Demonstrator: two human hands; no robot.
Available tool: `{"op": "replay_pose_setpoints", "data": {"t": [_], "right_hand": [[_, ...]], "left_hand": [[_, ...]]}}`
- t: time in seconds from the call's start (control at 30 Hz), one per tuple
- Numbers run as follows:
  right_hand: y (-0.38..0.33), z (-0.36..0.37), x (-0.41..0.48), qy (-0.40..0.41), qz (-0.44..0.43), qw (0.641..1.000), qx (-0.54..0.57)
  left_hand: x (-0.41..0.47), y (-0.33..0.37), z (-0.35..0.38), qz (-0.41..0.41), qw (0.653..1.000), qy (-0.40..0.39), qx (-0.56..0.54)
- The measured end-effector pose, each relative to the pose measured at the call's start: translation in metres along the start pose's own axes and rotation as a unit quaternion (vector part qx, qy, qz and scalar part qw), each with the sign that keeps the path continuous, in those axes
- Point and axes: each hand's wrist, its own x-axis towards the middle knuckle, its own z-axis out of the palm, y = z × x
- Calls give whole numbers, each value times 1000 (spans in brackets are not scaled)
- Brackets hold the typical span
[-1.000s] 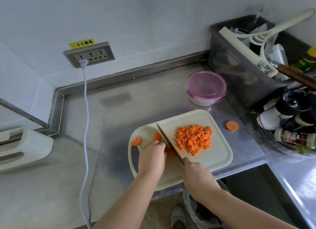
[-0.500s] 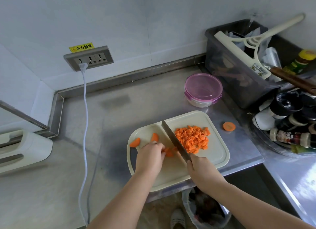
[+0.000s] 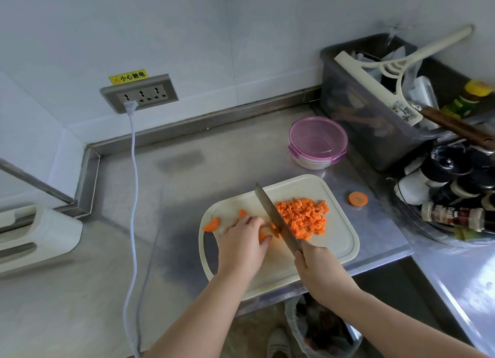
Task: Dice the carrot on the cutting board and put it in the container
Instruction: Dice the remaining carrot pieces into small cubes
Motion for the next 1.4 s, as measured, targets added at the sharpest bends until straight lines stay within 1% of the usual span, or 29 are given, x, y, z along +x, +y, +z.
{"op": "replay_pose_setpoints", "data": {"t": [0.13,0.23,0.37,0.43,0.5,0.6,0.7,0.77,0.8,0.83,0.87,0.9,0.93,0.97,1.0,1.03,1.07,1.1,1.2,1.27,1.33,1.4], "right_hand": [[0,-2,3,19,-6,1000,3],[2,-5,6,49,-12,998,27],[8,-15,10,58,-4,998,7],[10,-18,11,60,1,998,-4],[11,-20,12,59,2,998,2],[12,-20,12,53,-4,999,-4],[11,-20,11,53,-21,997,-42],[12,-23,8,63,-36,992,-104],[13,-26,6,68,-46,986,-145],[13,-29,4,73,-57,979,-184],[13,-32,2,79,-68,971,-216],[14,-34,0,83,-76,965,-238],[14,-35,-1,86,-81,960,-254],[16,-36,-1,86,-82,957,-263],[17,-36,0,85,-81,956,-268],[18,-36,0,86,-82,955,-272],[19,-35,0,87,-85,954,-276],[20,-35,0,90,-88,952,-278],[25,-33,0,90,-90,954,-271],[28,-33,1,84,-82,958,-263],[28,-33,1,74,-73,965,-241],[27,-32,-1,57,-67,977,-192]], "left_hand": [[10,14,8,20,1000,8,-15],[19,22,13,18,1000,2,5],[28,26,18,32,999,-4,24],[31,24,18,37,999,-8,2],[33,20,12,22,999,6,-42],[33,8,2,-22,989,62,-131],[32,4,-11,-65,961,146,-224],[35,5,-24,-67,934,228,-265],[37,5,-32,-57,926,259,-270],[39,6,-39,-33,925,275,-259],[42,7,-45,8,936,266,-232],[45,9,-50,61,953,228,-189],[47,14,-52,110,971,160,-138],[49,22,-54,147,983,77,-83],[51,30,-53,168,985,-2,-35],[53,38,-50,178,982,-61,10],[56,44,-46,183,977,-98,50],[59,49,-41,187,972,-118,78],[65,57,-30,191,967,-132,106],[68,57,-30,187,971,-123,89],[67,51,-37,172,982,-78,18],[61,37,-45,122,989,15,-86]]}}
